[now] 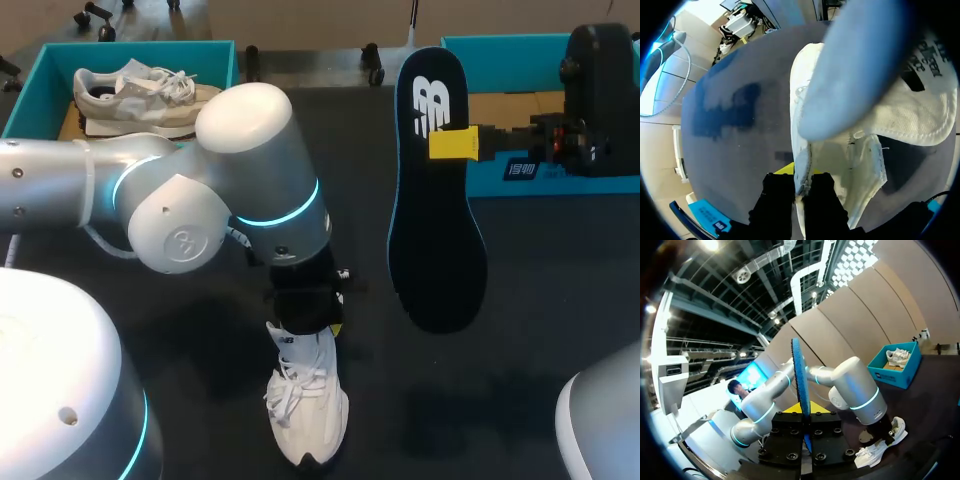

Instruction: Take the shoe out of the shoebox, open the shoe tongue, remove and reinsert the insole, then place the shoe into the shoebox

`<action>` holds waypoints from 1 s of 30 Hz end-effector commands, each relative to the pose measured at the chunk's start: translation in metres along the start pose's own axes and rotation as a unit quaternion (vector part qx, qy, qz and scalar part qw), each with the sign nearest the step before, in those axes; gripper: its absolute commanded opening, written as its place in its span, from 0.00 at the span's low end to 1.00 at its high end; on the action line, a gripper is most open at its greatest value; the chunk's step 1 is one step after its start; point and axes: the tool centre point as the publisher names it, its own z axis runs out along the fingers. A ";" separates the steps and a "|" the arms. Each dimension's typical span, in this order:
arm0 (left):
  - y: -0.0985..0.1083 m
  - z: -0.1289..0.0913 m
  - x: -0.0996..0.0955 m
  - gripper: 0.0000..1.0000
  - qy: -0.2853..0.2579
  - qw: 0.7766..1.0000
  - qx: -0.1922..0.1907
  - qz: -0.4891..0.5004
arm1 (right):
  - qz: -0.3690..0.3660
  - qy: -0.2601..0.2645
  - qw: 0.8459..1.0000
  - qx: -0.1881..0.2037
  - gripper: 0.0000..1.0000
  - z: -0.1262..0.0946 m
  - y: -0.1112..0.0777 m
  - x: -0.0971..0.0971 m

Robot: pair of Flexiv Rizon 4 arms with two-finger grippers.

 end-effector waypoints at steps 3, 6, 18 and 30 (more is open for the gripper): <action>0.007 0.007 -0.003 0.00 -0.006 1.000 0.003 0.004 | 0.000 0.001 1.000 0.003 0.00 0.003 0.003 -0.002; 0.009 0.006 -0.004 0.15 -0.012 1.000 0.003 0.006 | 0.000 0.001 1.000 0.003 0.00 0.003 0.003 -0.002; 0.012 -0.034 0.001 1.00 -0.085 0.995 -0.044 0.000 | 0.000 0.001 1.000 0.003 0.00 0.003 0.003 -0.002; 0.013 -0.118 -0.006 1.00 -0.311 0.946 -0.092 -0.016 | 0.000 0.001 1.000 0.003 0.00 0.003 0.003 -0.002</action>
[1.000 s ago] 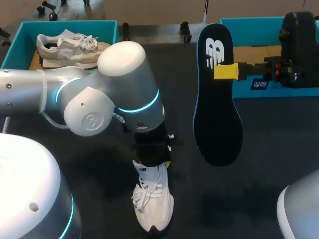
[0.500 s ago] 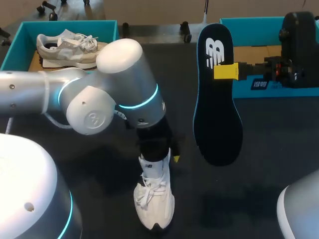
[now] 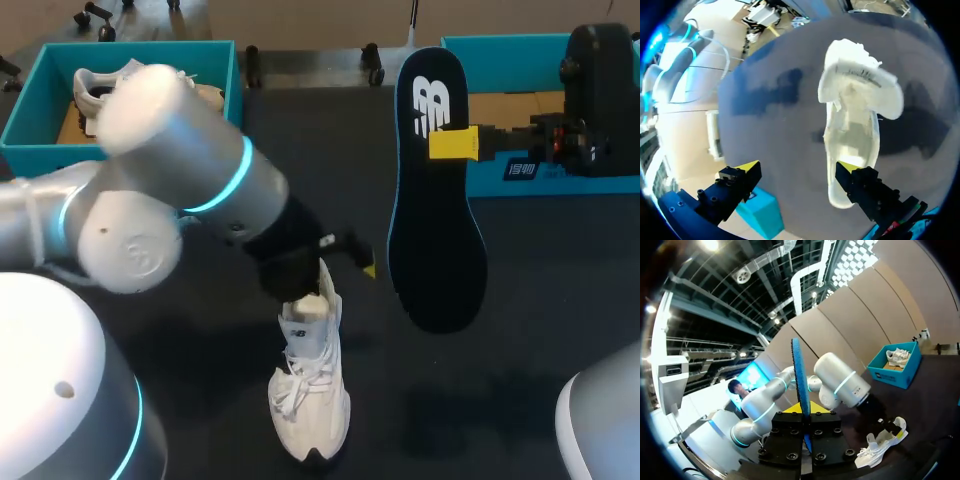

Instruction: Take the shoe out of the shoebox, open the shoe tongue, remove and reinsert the insole, then place the shoe into the shoebox

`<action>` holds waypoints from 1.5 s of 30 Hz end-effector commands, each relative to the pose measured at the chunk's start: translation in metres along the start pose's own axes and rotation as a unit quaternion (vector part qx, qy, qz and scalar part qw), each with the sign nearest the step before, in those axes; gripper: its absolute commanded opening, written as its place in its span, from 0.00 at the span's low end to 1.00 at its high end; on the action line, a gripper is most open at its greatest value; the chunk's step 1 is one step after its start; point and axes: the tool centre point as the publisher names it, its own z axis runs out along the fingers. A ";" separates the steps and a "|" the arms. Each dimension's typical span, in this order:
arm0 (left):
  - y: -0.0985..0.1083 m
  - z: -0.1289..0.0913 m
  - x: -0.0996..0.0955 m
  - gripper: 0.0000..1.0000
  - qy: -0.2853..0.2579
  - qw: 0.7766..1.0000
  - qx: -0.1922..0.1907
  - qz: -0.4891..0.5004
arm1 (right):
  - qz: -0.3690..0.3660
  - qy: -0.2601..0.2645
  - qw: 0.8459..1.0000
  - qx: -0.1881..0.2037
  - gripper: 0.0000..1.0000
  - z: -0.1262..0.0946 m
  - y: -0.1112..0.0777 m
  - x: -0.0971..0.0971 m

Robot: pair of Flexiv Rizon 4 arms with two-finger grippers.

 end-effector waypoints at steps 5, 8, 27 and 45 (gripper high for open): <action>-0.005 -0.072 -0.003 1.00 -0.221 0.975 -0.026 0.003 | 0.000 0.001 1.000 0.003 0.00 0.003 0.003 -0.002; -0.005 -0.087 -0.013 1.00 -0.255 0.966 -0.031 0.017 | 0.000 0.001 1.000 0.003 0.00 0.003 0.003 -0.002; 0.021 -0.140 -0.049 1.00 -0.364 0.930 -0.042 0.002 | 0.000 0.001 1.000 0.003 0.00 0.003 0.003 -0.002; 0.038 -0.172 -0.083 1.00 -0.444 0.894 -0.061 -0.020 | 0.000 0.001 1.000 0.003 0.00 0.003 0.003 -0.002</action>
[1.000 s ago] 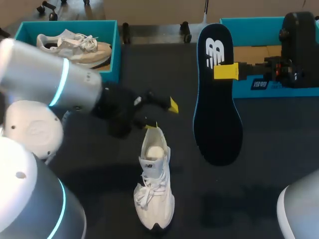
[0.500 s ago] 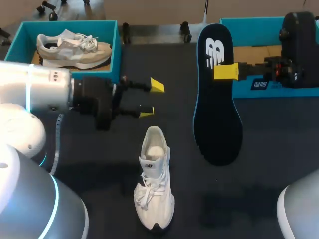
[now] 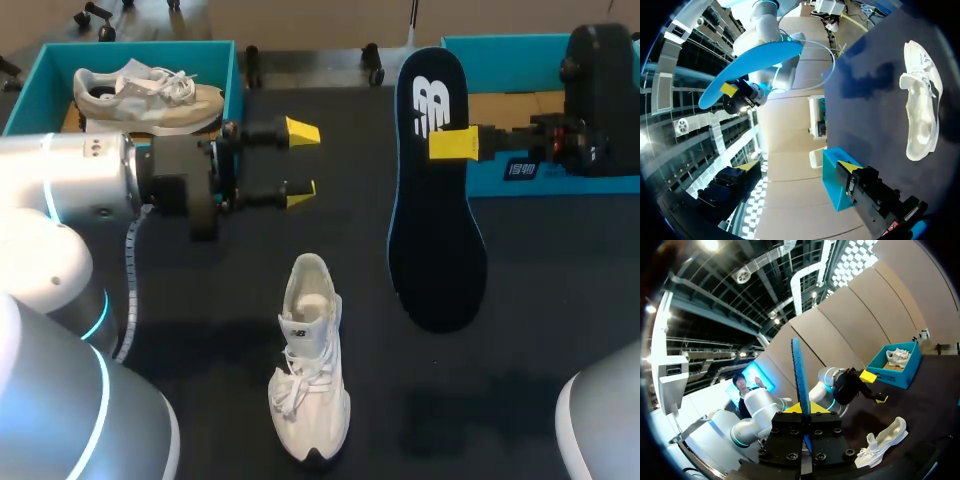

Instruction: Take the shoe out of the shoebox, open the shoe tongue, remove and reinsert the insole, then place the shoe into the shoebox

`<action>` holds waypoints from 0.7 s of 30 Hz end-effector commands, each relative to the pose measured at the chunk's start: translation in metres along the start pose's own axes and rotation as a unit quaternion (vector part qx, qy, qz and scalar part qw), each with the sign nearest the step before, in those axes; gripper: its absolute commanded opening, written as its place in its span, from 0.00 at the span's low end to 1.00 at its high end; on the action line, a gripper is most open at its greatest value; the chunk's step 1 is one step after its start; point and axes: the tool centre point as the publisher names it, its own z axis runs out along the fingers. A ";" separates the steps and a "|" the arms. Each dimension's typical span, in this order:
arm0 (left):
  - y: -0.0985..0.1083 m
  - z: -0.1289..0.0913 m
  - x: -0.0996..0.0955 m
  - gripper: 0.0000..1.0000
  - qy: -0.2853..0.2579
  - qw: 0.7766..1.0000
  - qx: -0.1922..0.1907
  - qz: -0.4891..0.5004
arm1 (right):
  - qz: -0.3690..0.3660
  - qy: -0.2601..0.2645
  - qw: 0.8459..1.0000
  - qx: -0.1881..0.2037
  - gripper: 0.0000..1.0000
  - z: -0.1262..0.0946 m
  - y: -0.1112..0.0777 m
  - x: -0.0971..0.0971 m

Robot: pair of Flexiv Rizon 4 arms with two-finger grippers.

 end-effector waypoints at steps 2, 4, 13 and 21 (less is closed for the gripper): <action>0.000 0.005 0.002 1.00 -0.005 1.000 -0.003 0.002 | 0.000 0.001 1.000 0.003 0.00 0.003 0.003 -0.002; 0.000 0.005 0.002 1.00 -0.005 1.000 -0.003 0.002 | 0.000 0.001 1.000 0.003 0.00 0.003 0.003 -0.002; 0.000 0.005 0.002 1.00 -0.005 1.000 -0.003 0.002 | 0.022 0.002 0.999 0.034 0.00 0.006 0.031 -0.044; 0.000 0.005 0.002 1.00 -0.005 1.000 -0.003 0.002 | 0.064 -0.003 0.997 0.050 0.00 0.000 0.059 -0.121</action>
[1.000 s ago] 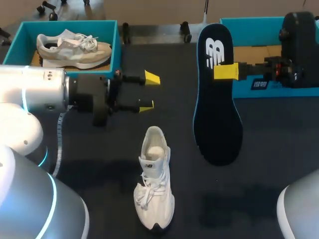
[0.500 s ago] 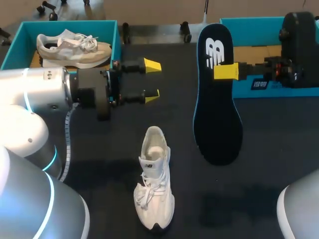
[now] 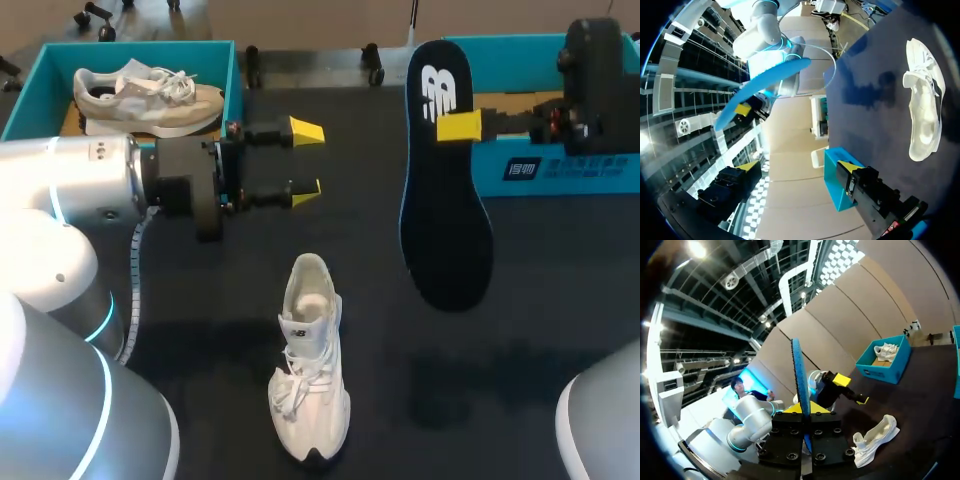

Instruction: Take the shoe out of the shoebox, open the shoe tongue, remove and reinsert the insole, then place the shoe into the shoebox

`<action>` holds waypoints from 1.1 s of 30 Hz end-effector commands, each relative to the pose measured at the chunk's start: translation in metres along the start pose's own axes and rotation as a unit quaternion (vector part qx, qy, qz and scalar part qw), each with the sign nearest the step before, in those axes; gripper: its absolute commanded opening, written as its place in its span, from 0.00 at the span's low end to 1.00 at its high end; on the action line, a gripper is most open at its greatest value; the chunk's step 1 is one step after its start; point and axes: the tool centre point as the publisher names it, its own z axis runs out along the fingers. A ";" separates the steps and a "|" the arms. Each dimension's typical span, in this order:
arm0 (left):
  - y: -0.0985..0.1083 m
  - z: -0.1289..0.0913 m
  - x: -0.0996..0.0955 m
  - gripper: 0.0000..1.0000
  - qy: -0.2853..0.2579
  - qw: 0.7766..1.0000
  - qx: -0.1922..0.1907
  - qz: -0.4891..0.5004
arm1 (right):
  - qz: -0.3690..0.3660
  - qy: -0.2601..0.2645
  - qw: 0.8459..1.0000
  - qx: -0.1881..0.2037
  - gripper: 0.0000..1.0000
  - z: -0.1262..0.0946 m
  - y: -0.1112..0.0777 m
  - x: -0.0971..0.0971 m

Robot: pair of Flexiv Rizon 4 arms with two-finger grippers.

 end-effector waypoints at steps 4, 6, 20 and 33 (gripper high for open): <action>-0.001 0.001 0.000 1.00 0.000 1.000 -0.001 0.001 | 0.040 0.041 0.995 0.075 0.00 0.029 0.059 -0.097; -0.001 0.001 0.000 1.00 0.000 1.000 -0.001 0.001 | 0.040 0.041 0.995 0.075 0.00 0.029 0.059 -0.097; -0.001 0.001 0.000 1.00 0.000 1.000 -0.001 0.001 | 0.040 0.041 0.995 0.075 0.00 0.029 0.059 -0.097; -0.001 0.001 0.000 1.00 0.000 1.000 -0.001 0.001 | 0.120 0.056 0.986 0.097 0.00 0.041 0.080 -0.151</action>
